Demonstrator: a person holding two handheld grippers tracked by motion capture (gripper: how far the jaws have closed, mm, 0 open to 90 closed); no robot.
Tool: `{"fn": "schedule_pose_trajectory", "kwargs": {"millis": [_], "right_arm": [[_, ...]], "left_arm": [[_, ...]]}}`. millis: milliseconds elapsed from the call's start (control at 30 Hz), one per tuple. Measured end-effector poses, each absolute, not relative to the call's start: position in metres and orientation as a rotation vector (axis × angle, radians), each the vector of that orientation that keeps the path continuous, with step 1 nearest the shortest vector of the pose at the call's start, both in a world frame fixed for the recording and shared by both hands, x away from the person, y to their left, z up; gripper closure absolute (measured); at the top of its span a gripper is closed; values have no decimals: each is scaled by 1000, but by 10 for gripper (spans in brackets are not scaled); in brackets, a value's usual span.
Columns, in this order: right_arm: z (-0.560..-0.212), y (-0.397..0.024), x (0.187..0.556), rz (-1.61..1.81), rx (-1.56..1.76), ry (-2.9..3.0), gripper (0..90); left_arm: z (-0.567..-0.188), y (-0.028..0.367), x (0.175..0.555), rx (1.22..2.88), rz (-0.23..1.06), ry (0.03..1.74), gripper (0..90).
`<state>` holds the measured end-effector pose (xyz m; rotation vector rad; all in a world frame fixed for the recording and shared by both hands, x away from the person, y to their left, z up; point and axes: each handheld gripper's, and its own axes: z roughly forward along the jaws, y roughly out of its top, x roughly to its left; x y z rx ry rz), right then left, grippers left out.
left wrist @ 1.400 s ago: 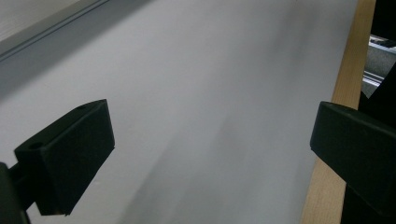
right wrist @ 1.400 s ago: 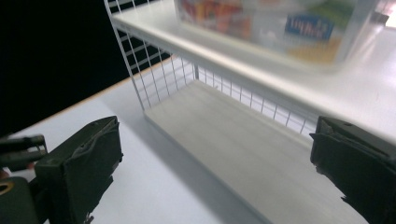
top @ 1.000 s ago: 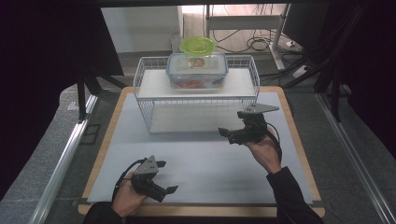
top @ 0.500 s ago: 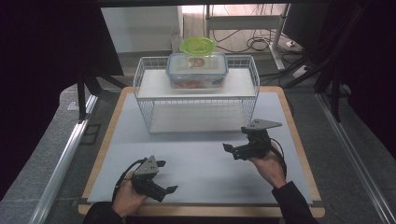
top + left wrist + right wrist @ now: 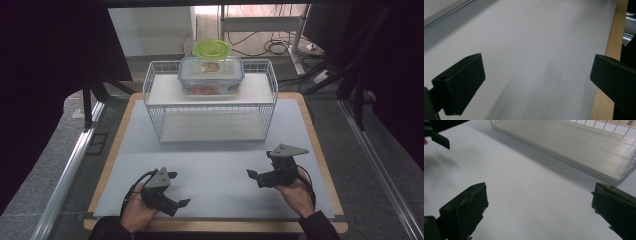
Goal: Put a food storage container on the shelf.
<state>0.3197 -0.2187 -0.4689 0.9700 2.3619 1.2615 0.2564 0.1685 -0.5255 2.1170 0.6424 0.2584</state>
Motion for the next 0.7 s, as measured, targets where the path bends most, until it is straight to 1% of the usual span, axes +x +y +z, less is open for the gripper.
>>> {"fn": "schedule_pose_trajectory", "kwargs": {"millis": [500,700], "right_arm": [[-503,-225,304,1102,1001,2441,1],[-504,-226,305,1092,1006,2434,1]], "left_arm": [[-527,167,256,2140,257,632,0],[-527,167,257,2137,265,634,0]]}}
